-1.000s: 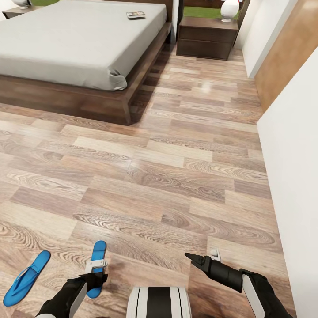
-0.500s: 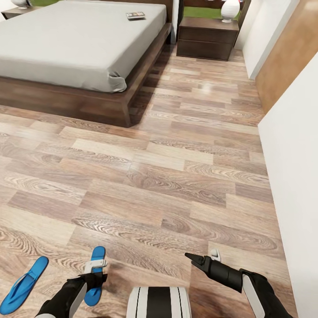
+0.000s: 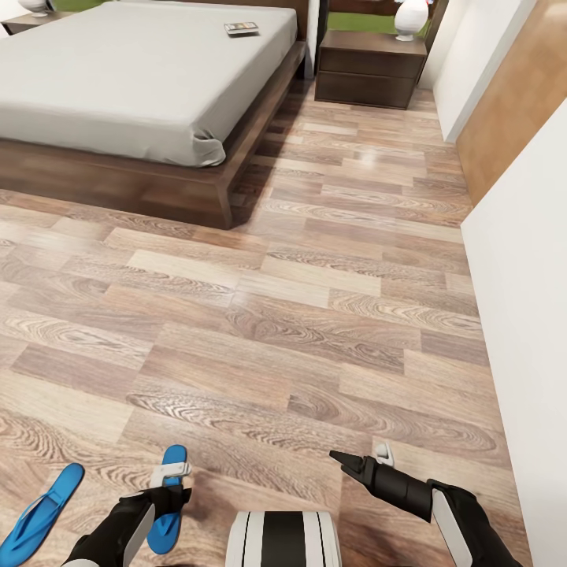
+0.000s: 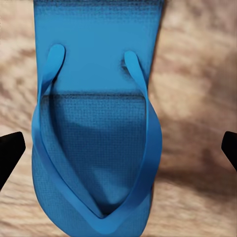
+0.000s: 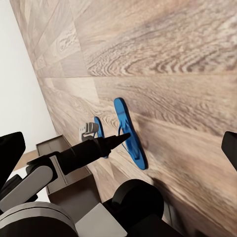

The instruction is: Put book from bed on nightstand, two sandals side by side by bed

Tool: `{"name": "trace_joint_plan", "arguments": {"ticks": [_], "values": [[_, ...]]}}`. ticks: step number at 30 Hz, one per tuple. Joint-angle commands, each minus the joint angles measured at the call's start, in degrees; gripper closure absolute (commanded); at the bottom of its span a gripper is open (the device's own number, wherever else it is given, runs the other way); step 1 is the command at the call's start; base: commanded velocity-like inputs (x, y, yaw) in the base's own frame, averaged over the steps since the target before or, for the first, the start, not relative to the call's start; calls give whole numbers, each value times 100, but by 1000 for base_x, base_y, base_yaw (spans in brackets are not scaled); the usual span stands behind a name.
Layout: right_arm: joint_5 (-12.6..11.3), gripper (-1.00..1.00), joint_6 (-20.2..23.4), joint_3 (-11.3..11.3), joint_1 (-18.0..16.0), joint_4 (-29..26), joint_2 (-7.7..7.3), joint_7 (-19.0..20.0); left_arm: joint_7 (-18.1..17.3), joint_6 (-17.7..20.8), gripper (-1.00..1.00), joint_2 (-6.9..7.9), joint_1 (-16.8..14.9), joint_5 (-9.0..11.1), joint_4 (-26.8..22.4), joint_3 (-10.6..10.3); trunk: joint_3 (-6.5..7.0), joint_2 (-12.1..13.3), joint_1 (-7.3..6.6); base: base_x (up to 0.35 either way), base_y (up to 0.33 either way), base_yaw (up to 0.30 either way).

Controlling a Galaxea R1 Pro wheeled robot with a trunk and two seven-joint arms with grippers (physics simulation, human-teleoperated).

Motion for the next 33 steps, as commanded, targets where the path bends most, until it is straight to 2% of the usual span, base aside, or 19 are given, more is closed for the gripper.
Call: {"name": "trace_joint_plan", "arguments": {"ticks": [1, 9, 27, 30, 33], "values": [[-15, -100, 31, -3, -2, 1, 0, 8, -15, 35, -100, -3, 0, 2, -11, 29, -3, -1, -1, 2, 0, 0], [-15, -100, 31, -4, -2, 1, 0, 8, 2, 35, -100, -4, 1, -5, -11, 243, -3, -1, -1, 0, 0, 0], [-15, -100, 31, -5, -2, 1, 0, 8, 13, 44, -100, -7, 1, -15, -11, 269, -3, -1, -1, 0, 0, 0], [-15, -100, 31, -6, -2, 1, 0, 8, 14, 44, -100, -6, 3, -15, -11, 271, -70, -5, 7, 0, 0, 0], [-15, -100, 32, -4, -2, 1, 0, 8, 13, 44, -100, -4, 3, -14, -11, 271, -70, -5, 7, 0, 0, 0]]}}
